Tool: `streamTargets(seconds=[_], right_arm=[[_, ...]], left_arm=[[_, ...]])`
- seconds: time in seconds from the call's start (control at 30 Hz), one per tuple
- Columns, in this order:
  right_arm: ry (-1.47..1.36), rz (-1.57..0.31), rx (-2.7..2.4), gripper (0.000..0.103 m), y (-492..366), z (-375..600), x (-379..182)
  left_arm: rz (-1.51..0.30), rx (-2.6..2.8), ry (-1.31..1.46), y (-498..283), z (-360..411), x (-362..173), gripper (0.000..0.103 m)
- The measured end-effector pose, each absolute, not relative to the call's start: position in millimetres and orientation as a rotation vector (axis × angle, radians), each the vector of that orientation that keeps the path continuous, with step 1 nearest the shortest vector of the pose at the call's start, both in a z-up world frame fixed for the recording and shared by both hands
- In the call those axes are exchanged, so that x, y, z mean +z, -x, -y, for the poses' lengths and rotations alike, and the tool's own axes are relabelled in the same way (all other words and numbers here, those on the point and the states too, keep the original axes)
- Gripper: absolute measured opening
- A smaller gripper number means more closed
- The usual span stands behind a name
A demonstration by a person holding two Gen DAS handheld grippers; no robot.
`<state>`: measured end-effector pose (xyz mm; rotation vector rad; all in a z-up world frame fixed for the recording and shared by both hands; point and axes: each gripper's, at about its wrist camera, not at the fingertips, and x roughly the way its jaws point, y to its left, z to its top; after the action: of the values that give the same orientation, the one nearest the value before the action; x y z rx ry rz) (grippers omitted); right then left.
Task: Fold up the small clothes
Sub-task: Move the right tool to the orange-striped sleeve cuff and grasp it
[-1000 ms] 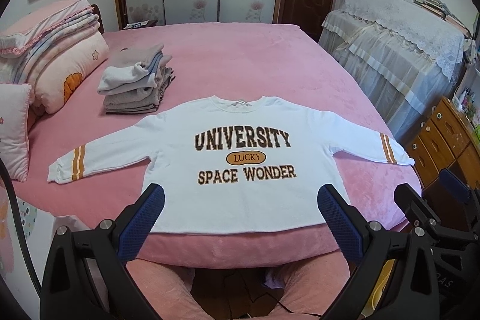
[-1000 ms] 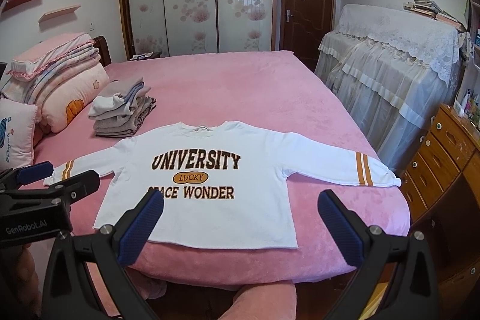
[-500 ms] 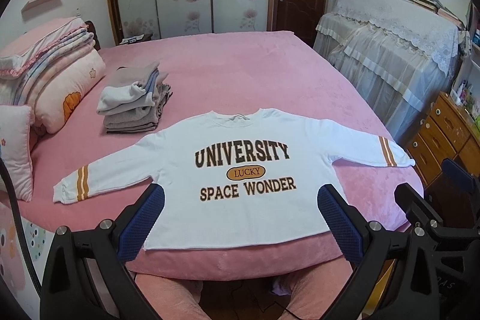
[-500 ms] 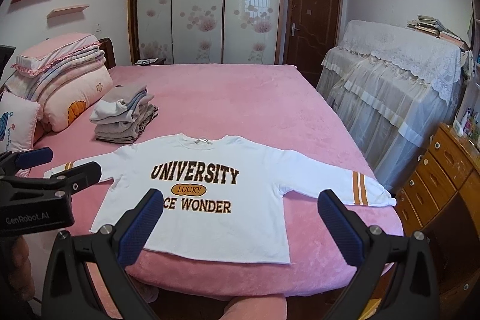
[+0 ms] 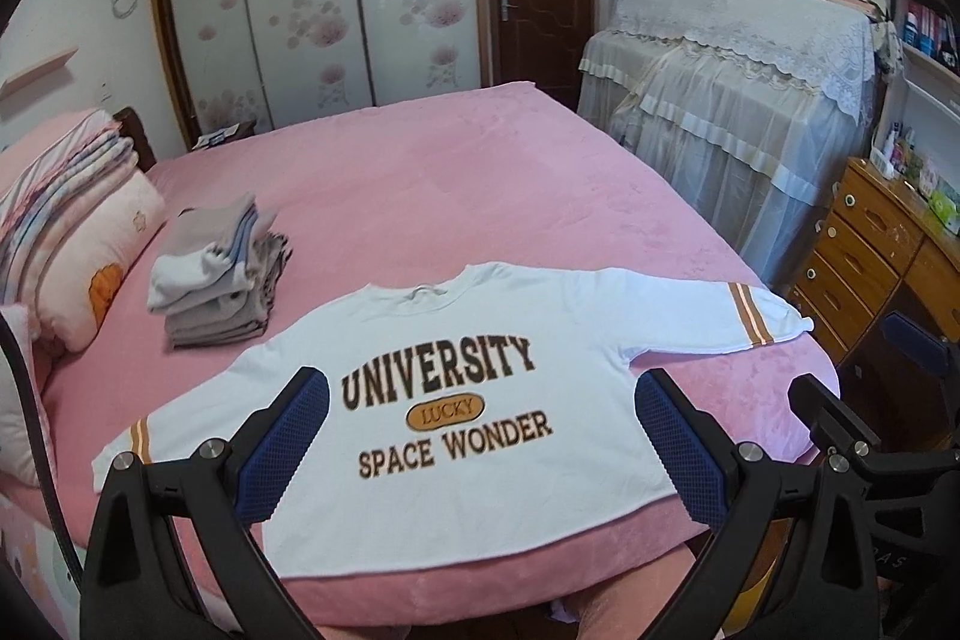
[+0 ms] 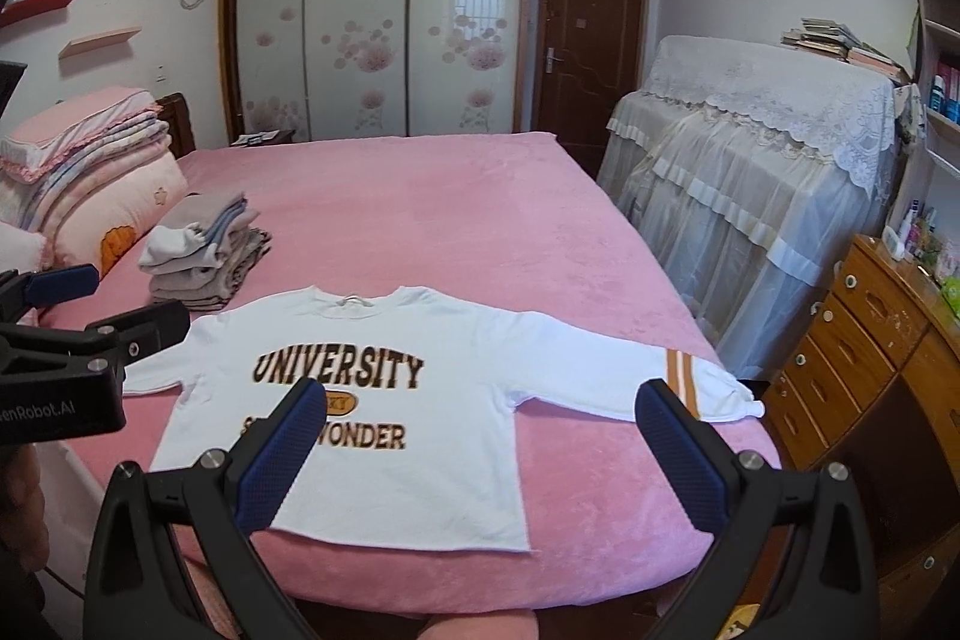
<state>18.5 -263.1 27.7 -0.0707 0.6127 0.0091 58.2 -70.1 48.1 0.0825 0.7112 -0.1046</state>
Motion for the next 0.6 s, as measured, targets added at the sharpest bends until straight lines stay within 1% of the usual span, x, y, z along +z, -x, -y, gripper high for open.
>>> streamTargets(seconds=[0.33, 0.6], right_arm=[[0.019, -0.616, -0.116, 0.103, -49.1, 315.6, 10.8], [-0.057, -0.667, -0.219, 0.103, -84.6, 383.3, -12.7]], left_arm=[[-0.696, -0.206, -0.128, -112.3, 133.1, 26.9, 0.102], [-0.729, -0.298, -0.168, -179.5, 199.4, -15.9, 0.102]])
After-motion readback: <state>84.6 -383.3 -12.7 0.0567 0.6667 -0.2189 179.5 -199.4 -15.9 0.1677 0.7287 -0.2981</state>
